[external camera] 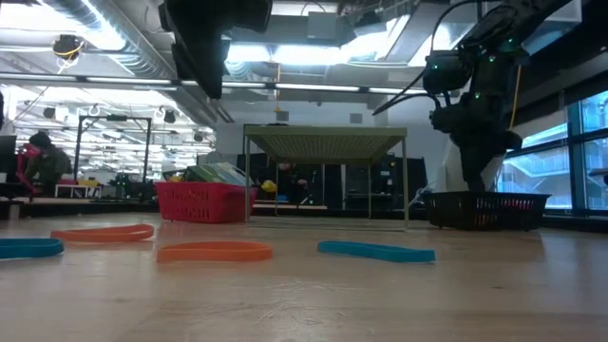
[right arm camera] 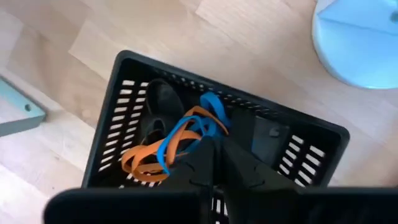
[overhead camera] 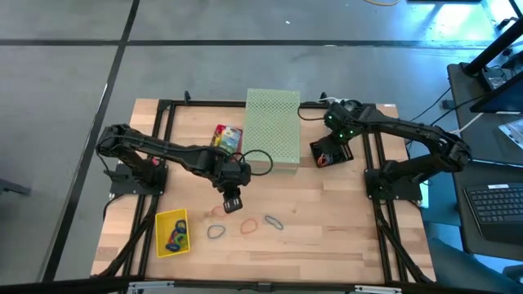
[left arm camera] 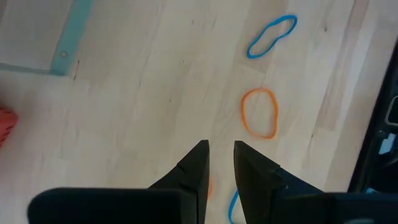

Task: Pick & Place Office Desk Supplies
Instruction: Put the black rubber band into the black bin, then put the orange rubber band into the black bin

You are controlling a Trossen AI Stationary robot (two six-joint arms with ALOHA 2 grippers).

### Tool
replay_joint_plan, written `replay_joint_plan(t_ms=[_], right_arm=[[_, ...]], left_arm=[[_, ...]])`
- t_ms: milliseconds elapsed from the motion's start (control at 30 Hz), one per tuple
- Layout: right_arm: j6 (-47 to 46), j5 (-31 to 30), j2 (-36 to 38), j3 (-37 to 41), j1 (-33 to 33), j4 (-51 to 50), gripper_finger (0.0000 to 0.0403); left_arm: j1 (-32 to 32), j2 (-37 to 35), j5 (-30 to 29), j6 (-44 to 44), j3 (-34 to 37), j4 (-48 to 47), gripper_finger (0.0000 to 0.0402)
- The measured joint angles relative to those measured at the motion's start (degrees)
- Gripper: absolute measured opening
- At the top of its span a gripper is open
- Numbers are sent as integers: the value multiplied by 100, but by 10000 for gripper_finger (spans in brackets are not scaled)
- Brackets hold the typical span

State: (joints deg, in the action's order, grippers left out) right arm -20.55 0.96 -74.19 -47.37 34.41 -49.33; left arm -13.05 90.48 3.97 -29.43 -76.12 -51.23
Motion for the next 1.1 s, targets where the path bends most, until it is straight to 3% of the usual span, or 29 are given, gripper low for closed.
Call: replay_joint_plan(t_ms=[233, 567, 667, 800, 900, 1000, 1100], right_arm=[[157, 445, 0, -2, -2, -87, 40], [-36, 445, 0, -2, 2, -237, 192], [-110, 442, 0, -2, 0, -330, 221], [-227, 224, 0, -3, 1, -392, 232], [-282, 832, 0, -9, 2, -222, 233], [-433, 314, 0, -9, -25, -434, 226], [-428, 502, 0, -9, -82, -356, 215]], left_arm=[[-14, 115, 4, 5, 7, -8, 66], [1, 139, 4, 22, 4, -14, 63], [-14, 139, 4, 8, 4, -15, 65], [-53, 139, 7, 7, 4, 12, 65], [-80, 139, 7, 13, 5, 12, 64], [-80, 139, 4, 8, 6, 10, 63], [-80, 139, 2, 7, 4, 12, 63]])
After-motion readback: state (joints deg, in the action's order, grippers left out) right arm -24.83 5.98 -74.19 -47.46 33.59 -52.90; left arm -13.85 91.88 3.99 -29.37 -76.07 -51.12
